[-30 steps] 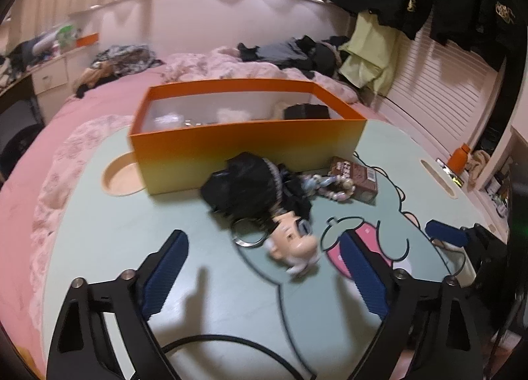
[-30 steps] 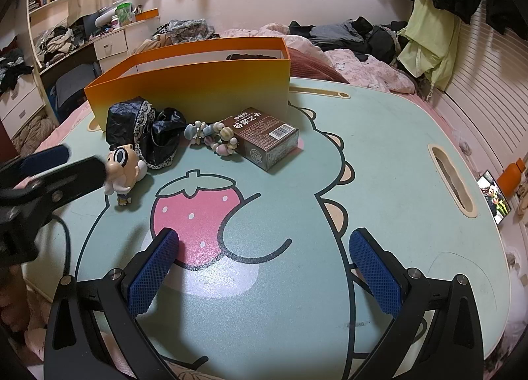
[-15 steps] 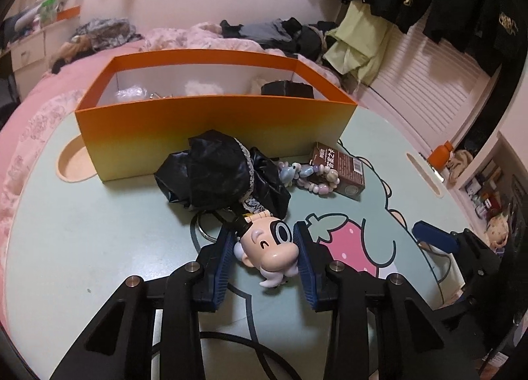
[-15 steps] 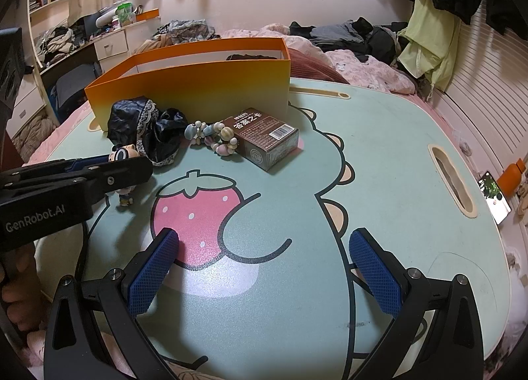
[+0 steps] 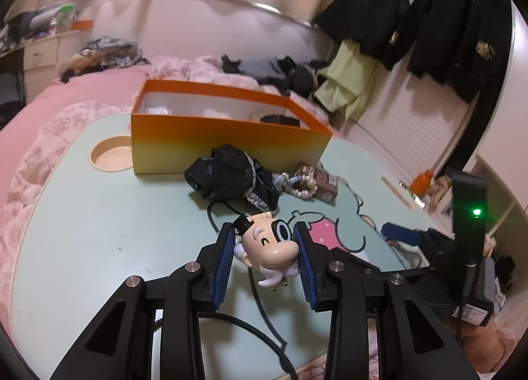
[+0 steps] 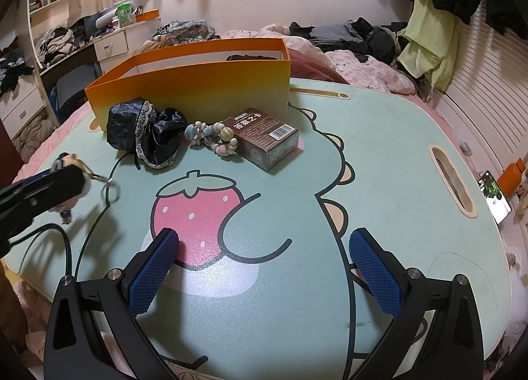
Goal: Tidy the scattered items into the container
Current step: 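Grasp the white cartoon figurine keychain with the left gripper while the right grasps the brown card box, then carry the figurine and card box into the orange box and open both grippers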
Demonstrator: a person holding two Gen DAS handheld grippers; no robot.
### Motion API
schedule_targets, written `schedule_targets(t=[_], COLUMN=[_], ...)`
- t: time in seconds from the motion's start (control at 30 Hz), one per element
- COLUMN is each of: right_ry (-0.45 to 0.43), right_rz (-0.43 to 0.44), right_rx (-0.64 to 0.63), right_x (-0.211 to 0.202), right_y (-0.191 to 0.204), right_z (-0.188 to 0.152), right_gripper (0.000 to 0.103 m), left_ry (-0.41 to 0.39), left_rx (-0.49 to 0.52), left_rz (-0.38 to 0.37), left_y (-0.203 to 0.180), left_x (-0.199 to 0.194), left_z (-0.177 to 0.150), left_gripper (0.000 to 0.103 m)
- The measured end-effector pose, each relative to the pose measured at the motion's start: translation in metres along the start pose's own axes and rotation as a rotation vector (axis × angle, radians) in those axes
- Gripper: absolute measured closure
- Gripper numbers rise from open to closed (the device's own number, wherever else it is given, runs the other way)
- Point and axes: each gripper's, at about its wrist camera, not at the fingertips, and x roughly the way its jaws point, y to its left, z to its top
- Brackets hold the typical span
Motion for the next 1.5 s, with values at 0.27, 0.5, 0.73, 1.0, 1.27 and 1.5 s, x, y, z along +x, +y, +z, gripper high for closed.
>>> schedule_targets(t=[0.27,0.5,0.73,1.0,1.27,1.5], right_ry=[-0.057,-0.019,0.081,0.089,-0.031,-0.081], right_rz=[0.082,0.055,0.143,0.210,0.270,0.313], right_rx=[0.012,-0.184,-0.240,-0.222,-0.053,0.017], right_x=[-0.006,0.016,0.056,0.066,0.026,-0.004], right_y=[-0.014,-0.020,-0.018,-0.017,-0.048,-0.052], right_z=[0.022,0.069,0.088,0.089,0.073,0.054], right_gripper=[0.014,0.030,0.036,0.055,0.057,0.057], left_ry=[-0.049,-0.038,-0.044,-0.003,0.046,0.156], left_rx=[0.099,0.104,0.105,0.100,0.167,0.196], left_rz=[0.016,0.018,0.020,0.055,0.133,0.131], left_y=[-0.018,-0.016,-0.015,-0.011,-0.012,-0.014], left_x=[-0.008,-0.008,-0.012,-0.011,-0.018,0.007], left_z=[-0.002,-0.003,-0.003,-0.004,-0.015,-0.019], left_gripper=[0.068,0.068,0.068,0.067,0.041,0.051])
